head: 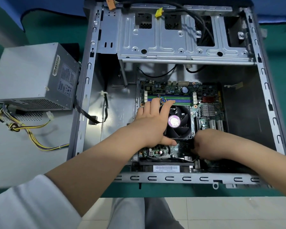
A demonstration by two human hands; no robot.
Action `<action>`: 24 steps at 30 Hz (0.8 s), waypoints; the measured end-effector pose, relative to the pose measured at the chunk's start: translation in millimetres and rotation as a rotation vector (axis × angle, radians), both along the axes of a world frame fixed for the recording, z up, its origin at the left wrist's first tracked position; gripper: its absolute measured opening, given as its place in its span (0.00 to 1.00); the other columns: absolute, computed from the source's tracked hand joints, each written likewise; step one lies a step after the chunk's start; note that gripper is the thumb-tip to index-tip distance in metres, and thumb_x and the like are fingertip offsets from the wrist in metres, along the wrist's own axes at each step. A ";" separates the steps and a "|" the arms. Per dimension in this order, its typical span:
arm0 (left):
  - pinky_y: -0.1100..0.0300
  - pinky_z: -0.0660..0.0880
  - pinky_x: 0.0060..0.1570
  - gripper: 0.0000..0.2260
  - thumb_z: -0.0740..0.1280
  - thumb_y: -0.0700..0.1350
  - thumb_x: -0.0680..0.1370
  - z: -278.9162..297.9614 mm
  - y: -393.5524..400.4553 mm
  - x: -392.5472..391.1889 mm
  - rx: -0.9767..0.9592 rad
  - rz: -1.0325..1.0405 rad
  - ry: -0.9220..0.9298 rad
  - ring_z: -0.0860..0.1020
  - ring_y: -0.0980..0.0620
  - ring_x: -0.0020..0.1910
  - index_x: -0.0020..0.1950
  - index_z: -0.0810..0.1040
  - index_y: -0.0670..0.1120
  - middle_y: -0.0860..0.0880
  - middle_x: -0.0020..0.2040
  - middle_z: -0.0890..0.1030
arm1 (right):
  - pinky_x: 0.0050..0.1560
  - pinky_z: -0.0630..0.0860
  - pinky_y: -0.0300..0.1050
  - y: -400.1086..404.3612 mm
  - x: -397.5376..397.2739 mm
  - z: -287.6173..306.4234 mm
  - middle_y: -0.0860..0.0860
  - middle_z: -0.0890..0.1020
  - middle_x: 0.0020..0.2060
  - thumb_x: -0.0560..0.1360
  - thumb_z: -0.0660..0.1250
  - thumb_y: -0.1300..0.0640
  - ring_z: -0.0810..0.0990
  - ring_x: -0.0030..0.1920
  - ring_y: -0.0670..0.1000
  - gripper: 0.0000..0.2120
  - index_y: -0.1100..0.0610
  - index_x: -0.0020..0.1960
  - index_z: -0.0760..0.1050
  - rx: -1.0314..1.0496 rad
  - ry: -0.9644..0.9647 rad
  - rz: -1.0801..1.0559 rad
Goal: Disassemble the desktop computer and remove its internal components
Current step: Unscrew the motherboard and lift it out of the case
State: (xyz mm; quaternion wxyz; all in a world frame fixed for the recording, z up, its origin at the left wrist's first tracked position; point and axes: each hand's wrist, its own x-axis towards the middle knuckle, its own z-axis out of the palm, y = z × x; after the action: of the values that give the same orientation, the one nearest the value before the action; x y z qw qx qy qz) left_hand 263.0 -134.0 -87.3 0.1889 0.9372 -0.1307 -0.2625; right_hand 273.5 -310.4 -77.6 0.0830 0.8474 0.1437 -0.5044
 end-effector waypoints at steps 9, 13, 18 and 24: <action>0.53 0.55 0.65 0.51 0.72 0.65 0.66 0.5 -0.8 0.4 0.009 -0.001 -0.005 0.55 0.44 0.66 0.76 0.42 0.52 0.45 0.67 0.52 | 0.38 0.68 0.38 0.4 -1.7 0.1 0.47 0.70 0.34 0.77 0.61 0.55 0.71 0.39 0.50 0.09 0.54 0.39 0.68 -0.014 -0.047 0.008; 0.53 0.55 0.65 0.52 0.72 0.65 0.66 0.0 -0.8 0.5 0.013 -0.002 -0.001 0.55 0.44 0.67 0.76 0.42 0.52 0.46 0.67 0.52 | 0.29 0.64 0.37 0.8 -0.3 1.6 0.48 0.71 0.33 0.77 0.62 0.54 0.69 0.33 0.45 0.14 0.53 0.33 0.66 0.006 -0.021 0.030; 0.53 0.55 0.66 0.51 0.72 0.65 0.65 1.1 -1.4 1.8 0.017 0.004 0.007 0.55 0.43 0.67 0.76 0.42 0.52 0.44 0.68 0.52 | 0.29 0.64 0.37 -1.5 -0.7 2.5 0.49 0.71 0.32 0.77 0.62 0.55 0.69 0.32 0.46 0.15 0.53 0.32 0.66 0.030 -0.041 0.087; 0.53 0.55 0.66 0.52 0.72 0.65 0.66 2.9 -1.7 1.0 0.036 -0.007 0.007 0.56 0.43 0.67 0.76 0.41 0.52 0.44 0.68 0.52 | 0.34 0.67 0.42 -3.9 -9.4 8.8 0.49 0.65 0.30 0.75 0.60 0.63 0.68 0.32 0.52 0.14 0.55 0.33 0.61 0.098 -0.206 0.374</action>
State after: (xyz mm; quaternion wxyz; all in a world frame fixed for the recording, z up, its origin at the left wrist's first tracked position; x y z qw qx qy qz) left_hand 264.0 -135.7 -84.4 0.1714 0.9392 -0.1284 -0.2686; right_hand 264.1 -314.3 -68.8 0.1482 0.8560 0.3136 -0.3833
